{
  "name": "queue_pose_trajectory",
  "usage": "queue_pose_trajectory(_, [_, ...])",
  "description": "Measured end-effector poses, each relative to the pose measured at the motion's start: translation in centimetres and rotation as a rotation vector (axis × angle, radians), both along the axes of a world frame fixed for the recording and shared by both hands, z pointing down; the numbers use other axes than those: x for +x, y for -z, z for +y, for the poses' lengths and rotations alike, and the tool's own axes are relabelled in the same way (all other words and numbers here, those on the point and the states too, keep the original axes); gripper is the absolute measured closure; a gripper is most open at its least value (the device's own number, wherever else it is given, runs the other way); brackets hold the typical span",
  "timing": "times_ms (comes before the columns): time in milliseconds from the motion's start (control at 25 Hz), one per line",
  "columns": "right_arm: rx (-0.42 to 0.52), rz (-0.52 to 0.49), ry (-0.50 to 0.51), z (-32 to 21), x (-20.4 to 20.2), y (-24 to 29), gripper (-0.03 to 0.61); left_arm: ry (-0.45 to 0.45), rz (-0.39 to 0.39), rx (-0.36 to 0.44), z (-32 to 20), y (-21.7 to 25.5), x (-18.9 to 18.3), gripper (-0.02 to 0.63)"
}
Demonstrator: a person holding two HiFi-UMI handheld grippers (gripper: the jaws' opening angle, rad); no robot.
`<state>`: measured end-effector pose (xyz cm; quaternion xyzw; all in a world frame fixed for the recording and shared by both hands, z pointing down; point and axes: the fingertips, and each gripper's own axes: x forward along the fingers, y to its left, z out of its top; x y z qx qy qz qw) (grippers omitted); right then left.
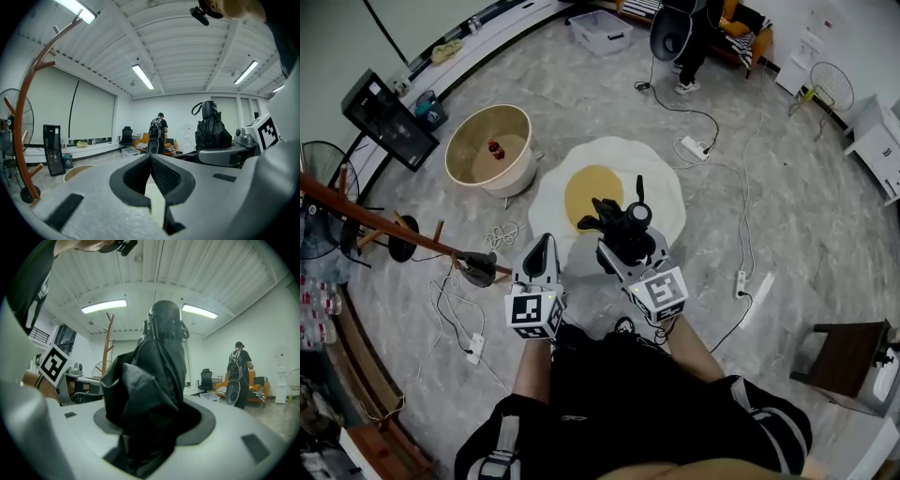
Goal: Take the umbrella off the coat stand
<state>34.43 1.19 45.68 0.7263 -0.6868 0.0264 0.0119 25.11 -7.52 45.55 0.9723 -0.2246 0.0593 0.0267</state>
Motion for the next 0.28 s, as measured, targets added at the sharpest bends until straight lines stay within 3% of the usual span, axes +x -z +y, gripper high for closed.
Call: queue_pose_trajectory(280, [0.002, -0.035, 0.036, 0.4, -0.07, -0.73, 0.311, 0.038, -0.018, 0.014, 0.47, -0.06, -0.45, 0.616])
